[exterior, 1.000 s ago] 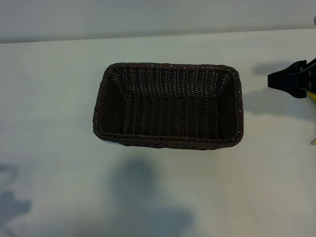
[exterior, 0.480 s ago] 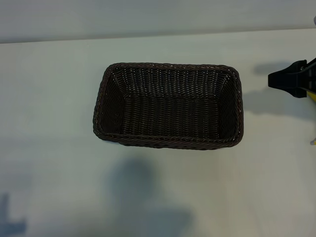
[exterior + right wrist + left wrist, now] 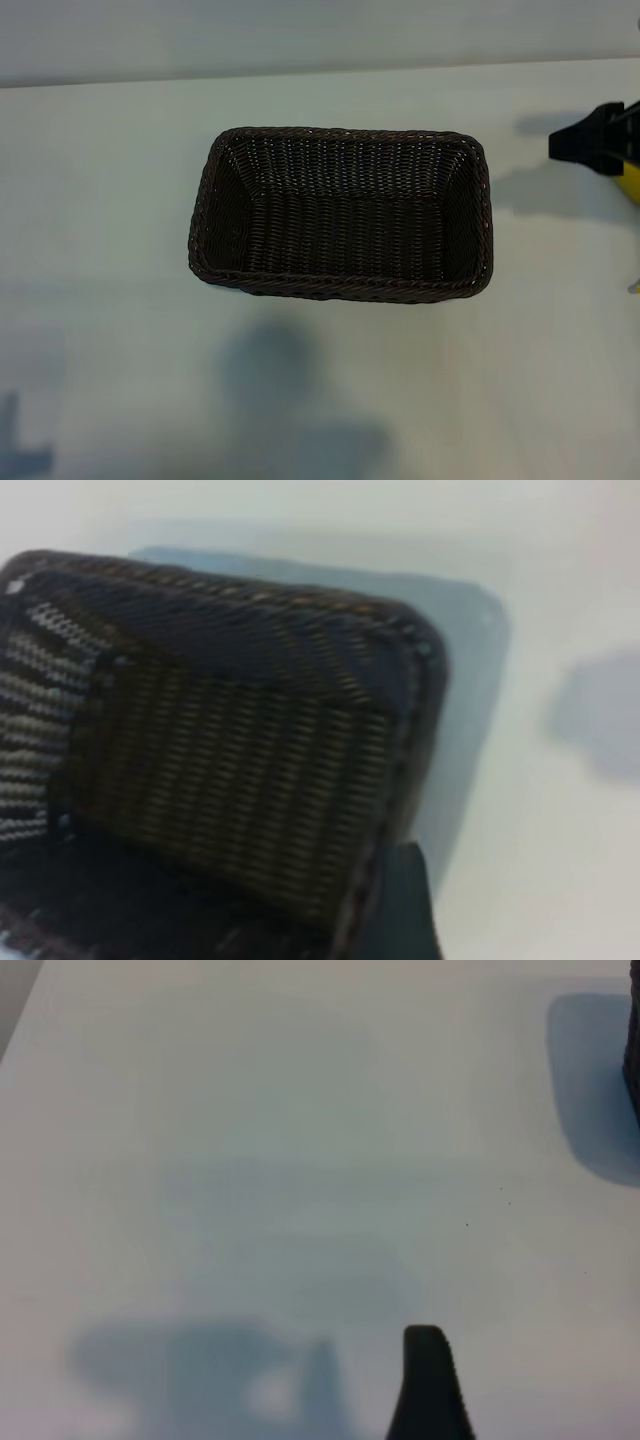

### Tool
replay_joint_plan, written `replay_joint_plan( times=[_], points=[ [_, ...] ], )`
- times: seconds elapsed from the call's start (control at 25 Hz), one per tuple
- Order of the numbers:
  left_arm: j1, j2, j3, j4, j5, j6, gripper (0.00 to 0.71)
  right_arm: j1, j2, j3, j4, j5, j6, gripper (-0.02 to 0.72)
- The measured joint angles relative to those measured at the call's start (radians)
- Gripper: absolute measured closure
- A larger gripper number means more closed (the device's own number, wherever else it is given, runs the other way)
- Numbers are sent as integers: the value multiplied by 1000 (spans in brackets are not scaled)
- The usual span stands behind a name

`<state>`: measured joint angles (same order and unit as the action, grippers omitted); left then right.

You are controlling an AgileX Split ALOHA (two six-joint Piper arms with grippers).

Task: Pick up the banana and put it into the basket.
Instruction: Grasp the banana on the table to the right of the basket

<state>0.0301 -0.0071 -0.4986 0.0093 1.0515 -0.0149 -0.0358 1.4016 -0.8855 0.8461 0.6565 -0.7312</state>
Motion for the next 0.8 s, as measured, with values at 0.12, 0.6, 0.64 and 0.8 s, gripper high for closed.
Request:
replay_joint_plan(
  times=[0.12, 0.6, 0.64, 0.8],
  points=[
    [0, 0, 0, 0, 0, 0, 181, 0, 59, -78, -169, 21, 140, 119],
    [0, 0, 0, 1, 0, -2, 181, -24, 238, -220, -822, 171, 607, 119],
    [0, 0, 0, 1, 0, -3, 181, -40, 251, -221, -829, 171, 614, 119],
    [0, 0, 0, 1, 0, -3, 181, -123, 313, -221, -830, 164, 616, 119]
  ],
)
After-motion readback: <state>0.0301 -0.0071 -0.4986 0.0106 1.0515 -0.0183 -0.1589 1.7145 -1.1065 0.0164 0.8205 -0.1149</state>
